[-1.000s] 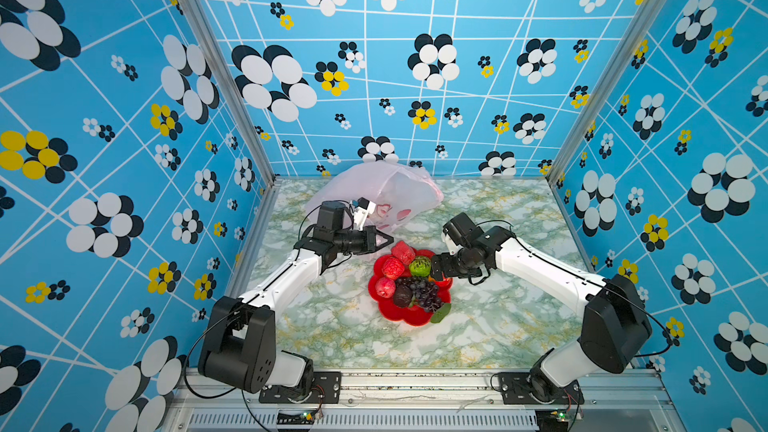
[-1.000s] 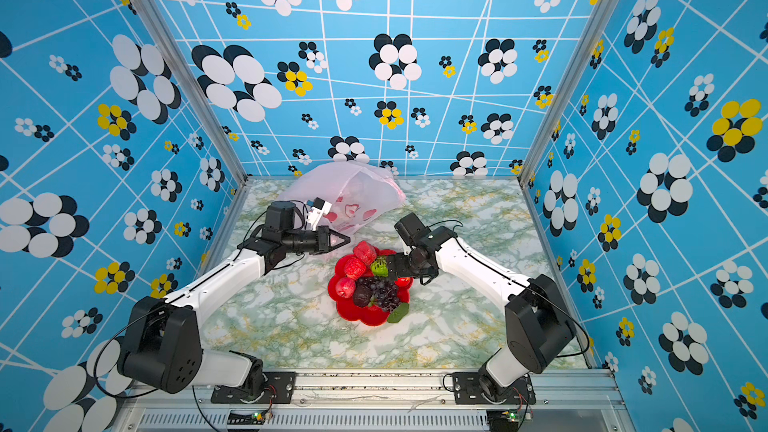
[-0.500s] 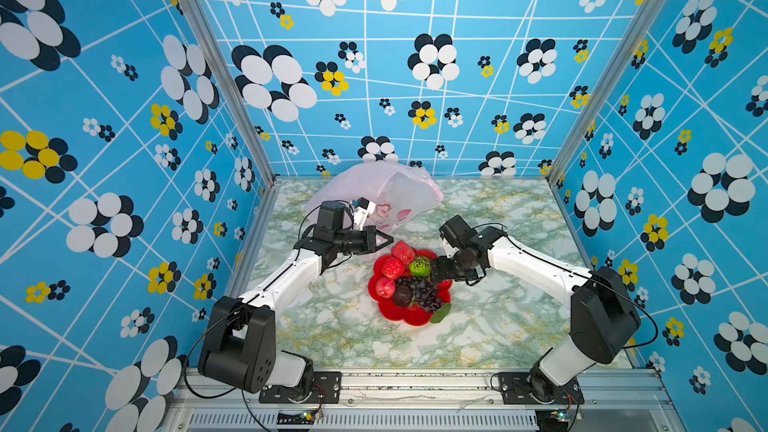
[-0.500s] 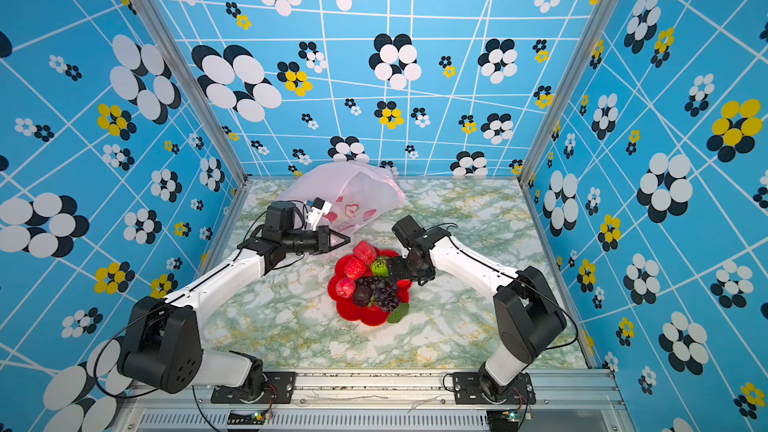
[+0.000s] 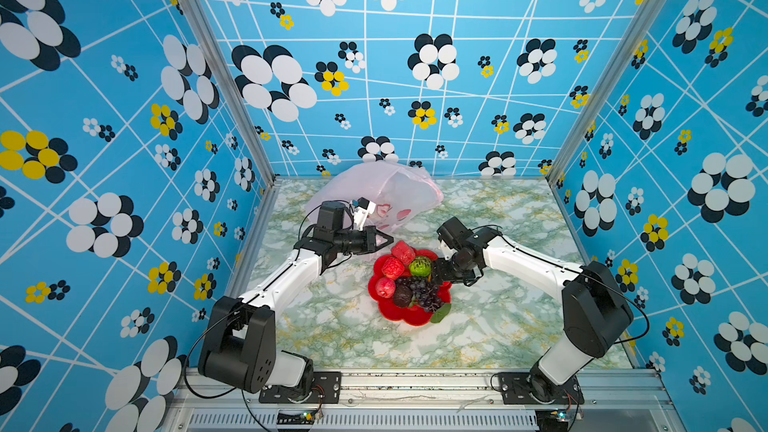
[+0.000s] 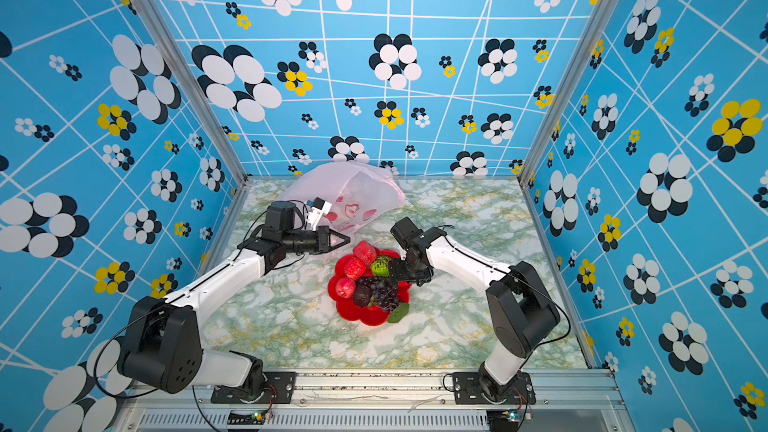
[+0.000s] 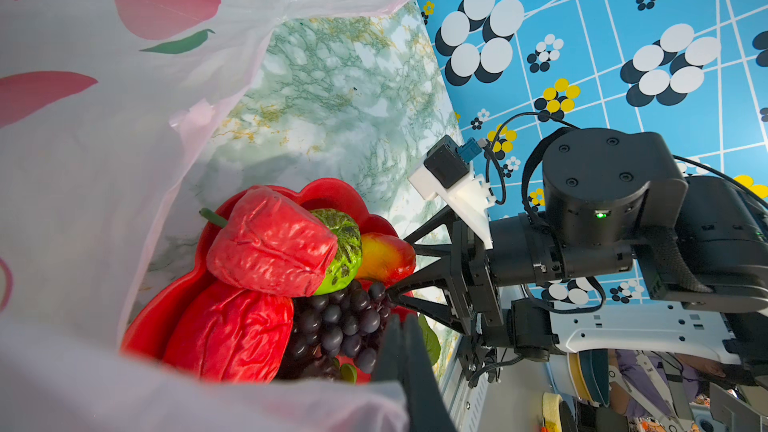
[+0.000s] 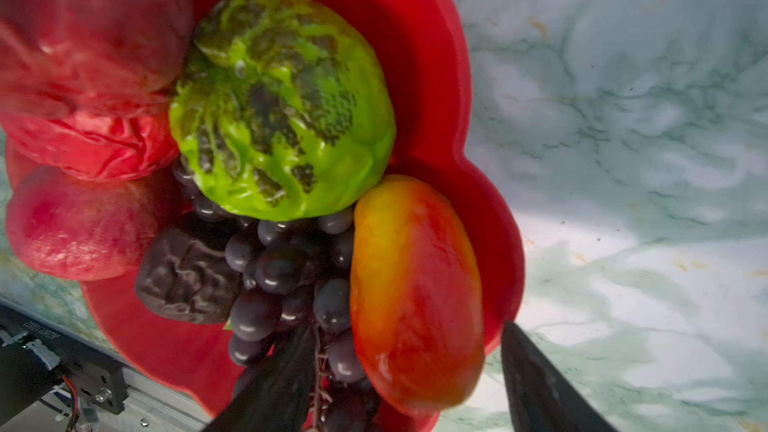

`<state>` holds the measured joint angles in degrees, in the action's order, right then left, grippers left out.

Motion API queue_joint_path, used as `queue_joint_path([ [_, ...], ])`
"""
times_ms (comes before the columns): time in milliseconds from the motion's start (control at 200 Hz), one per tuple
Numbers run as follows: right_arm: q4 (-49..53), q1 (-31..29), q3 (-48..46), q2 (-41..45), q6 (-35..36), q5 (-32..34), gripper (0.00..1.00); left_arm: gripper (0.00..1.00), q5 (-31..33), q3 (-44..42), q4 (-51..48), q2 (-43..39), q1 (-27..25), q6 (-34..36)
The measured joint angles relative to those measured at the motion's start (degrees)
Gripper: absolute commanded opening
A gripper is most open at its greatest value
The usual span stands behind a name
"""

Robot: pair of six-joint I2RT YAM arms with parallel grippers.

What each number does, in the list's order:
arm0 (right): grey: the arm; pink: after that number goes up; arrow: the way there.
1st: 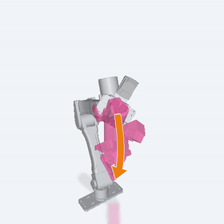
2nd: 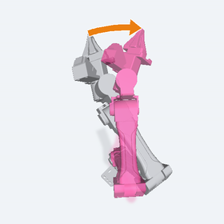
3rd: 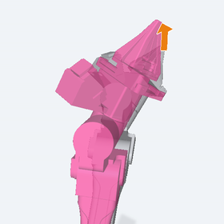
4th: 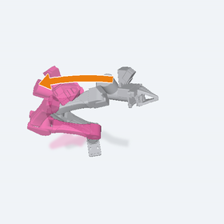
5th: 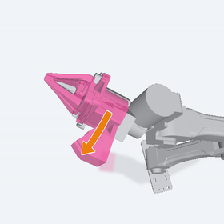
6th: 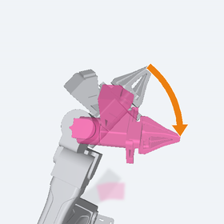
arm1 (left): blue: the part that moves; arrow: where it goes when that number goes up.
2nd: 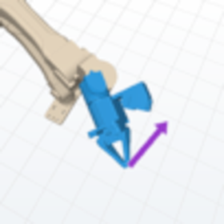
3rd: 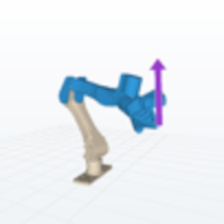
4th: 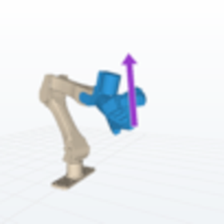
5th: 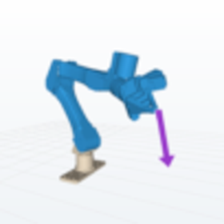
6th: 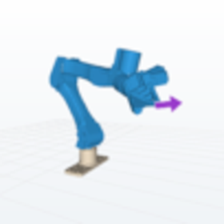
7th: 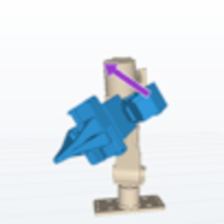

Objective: Place the fruits into the plastic bag
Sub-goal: 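Lower the right gripper onto the second mango at the plate's edge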

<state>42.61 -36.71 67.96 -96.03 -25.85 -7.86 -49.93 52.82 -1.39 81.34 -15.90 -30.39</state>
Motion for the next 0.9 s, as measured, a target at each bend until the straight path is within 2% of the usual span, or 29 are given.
queue_joint_path([
  [380,-1.29,0.0,1.57,-3.1,-0.11,-0.22,0.65,0.0,0.0,0.0,-0.48,0.0,-0.33,0.0],
  [660,-1.25,0.0,1.64,-3.28,-0.74,-0.2,0.44,0.0,0.0,0.0,-0.57,0.0,-0.33,0.0],
  [900,-1.2,0.0,1.64,-3.15,-0.96,-0.11,0.38,0.0,0.0,0.0,-0.57,0.0,-0.33,0.0],
])
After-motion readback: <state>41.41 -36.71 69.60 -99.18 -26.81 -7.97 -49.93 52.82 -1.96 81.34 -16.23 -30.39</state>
